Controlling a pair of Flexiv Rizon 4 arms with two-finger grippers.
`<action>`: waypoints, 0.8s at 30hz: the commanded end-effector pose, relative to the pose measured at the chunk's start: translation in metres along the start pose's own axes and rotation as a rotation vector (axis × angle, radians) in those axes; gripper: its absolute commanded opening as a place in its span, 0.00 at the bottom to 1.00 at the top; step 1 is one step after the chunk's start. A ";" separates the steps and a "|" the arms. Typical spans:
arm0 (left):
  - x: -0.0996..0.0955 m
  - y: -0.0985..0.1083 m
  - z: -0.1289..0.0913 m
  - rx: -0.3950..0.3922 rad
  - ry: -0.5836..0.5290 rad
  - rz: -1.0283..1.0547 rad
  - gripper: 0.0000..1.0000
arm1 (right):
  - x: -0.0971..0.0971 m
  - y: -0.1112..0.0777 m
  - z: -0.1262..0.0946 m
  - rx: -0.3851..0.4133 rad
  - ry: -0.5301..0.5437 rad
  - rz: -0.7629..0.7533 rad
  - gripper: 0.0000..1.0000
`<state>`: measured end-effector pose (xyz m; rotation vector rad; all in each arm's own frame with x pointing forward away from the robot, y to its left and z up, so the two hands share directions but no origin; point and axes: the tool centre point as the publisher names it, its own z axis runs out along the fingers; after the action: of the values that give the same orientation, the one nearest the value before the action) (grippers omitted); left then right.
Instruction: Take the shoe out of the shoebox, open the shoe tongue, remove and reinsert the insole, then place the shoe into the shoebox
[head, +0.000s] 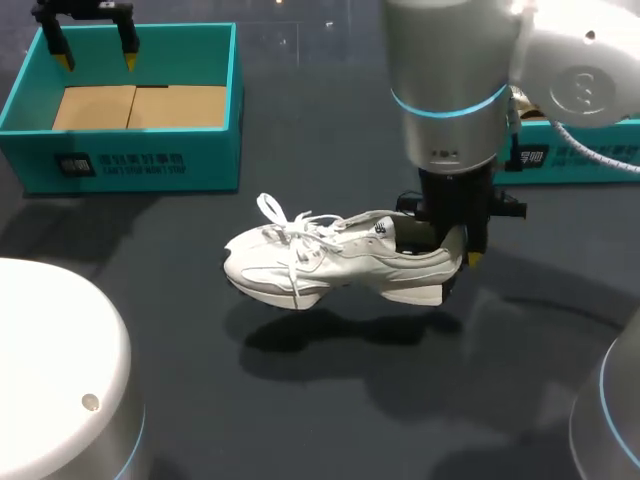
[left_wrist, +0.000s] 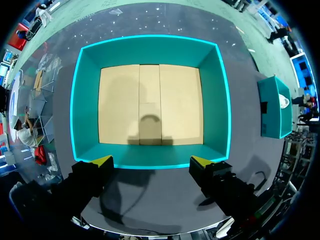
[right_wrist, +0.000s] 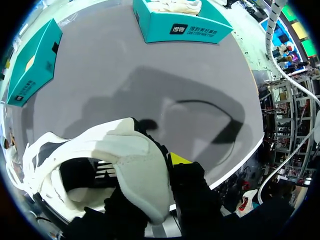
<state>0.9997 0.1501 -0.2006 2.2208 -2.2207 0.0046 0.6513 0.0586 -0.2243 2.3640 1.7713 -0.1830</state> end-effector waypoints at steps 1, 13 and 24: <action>0.000 0.000 0.000 -0.001 -0.001 0.000 1.00 | 0.030 -0.014 0.007 -0.067 -0.093 0.088 0.00; 0.000 0.000 0.000 -0.001 -0.001 0.000 1.00 | 0.043 -0.008 0.035 -0.081 -0.061 0.100 0.00; 0.000 0.000 0.000 -0.001 -0.001 0.000 1.00 | 0.063 -0.004 0.068 -0.027 -0.073 0.091 0.00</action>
<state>0.9997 0.1501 -0.2006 2.2207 -2.2209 0.0046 0.6586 0.0815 -0.2886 2.2959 1.8414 -0.1266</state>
